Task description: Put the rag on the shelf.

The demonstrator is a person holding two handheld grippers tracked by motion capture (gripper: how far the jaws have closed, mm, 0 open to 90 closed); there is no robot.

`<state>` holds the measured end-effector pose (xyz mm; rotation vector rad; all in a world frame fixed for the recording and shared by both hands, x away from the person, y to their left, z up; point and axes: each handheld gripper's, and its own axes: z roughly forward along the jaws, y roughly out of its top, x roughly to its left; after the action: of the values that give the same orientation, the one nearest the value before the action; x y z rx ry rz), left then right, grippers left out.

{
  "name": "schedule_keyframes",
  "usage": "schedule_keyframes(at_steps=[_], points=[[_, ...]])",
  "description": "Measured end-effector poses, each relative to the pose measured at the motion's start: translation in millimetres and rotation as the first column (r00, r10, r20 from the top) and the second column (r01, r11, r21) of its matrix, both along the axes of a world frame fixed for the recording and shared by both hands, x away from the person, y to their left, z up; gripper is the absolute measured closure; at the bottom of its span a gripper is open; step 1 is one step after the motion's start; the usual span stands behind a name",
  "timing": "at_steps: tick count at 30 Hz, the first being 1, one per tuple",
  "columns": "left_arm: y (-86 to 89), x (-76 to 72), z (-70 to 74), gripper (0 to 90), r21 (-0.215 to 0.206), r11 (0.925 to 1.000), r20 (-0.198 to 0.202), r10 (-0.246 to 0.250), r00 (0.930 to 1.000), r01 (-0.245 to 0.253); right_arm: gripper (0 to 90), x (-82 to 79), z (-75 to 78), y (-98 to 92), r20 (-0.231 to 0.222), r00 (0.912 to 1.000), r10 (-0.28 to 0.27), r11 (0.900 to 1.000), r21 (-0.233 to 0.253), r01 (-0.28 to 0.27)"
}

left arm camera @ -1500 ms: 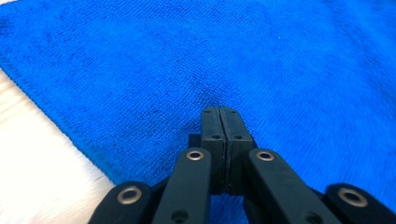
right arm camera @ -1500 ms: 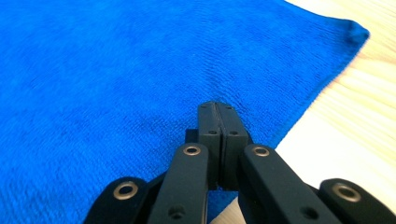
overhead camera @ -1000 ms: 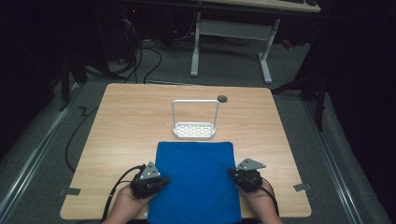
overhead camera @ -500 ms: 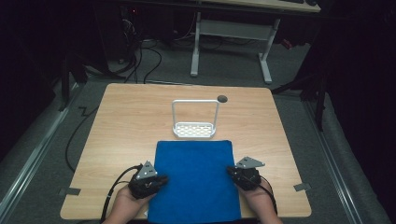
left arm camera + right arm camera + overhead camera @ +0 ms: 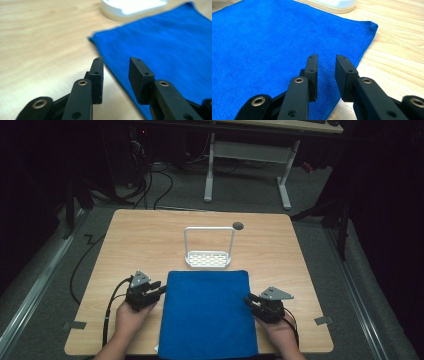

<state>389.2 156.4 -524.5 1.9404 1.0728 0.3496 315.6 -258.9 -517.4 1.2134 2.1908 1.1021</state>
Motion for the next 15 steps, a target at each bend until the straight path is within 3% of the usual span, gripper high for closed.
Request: schedule_keyframes(at_steps=[5,7,9,15], points=[[-11.1,25.9,0.5,68.9,0.027,0.9994,-0.012,0.022,0.9997,-0.022,72.5,0.4,-0.3,0.6,-0.004,0.9999,0.013,1.000,-0.002,-0.013],[-15.1,32.8,-0.7,68.4,0.019,0.9995,-0.011,0.027,0.9996,-0.027,72.3,0.6,-0.5,1.0,-0.007,0.9998,0.017,1.000,-0.004,-0.017],[-17.7,40.0,-4.2,68.2,0.025,0.9989,-0.034,0.041,0.9986,-0.040,72.0,0.8,-0.6,1.2,-0.007,0.9998,0.020,1.000,-0.004,-0.020],[-26.6,48.8,-9.8,66.0,0.029,0.9988,-0.044,0.040,0.9982,-0.039,71.4,0.8,-1.3,1.8,-0.011,0.9997,0.023,1.000,-0.007,-0.023]])
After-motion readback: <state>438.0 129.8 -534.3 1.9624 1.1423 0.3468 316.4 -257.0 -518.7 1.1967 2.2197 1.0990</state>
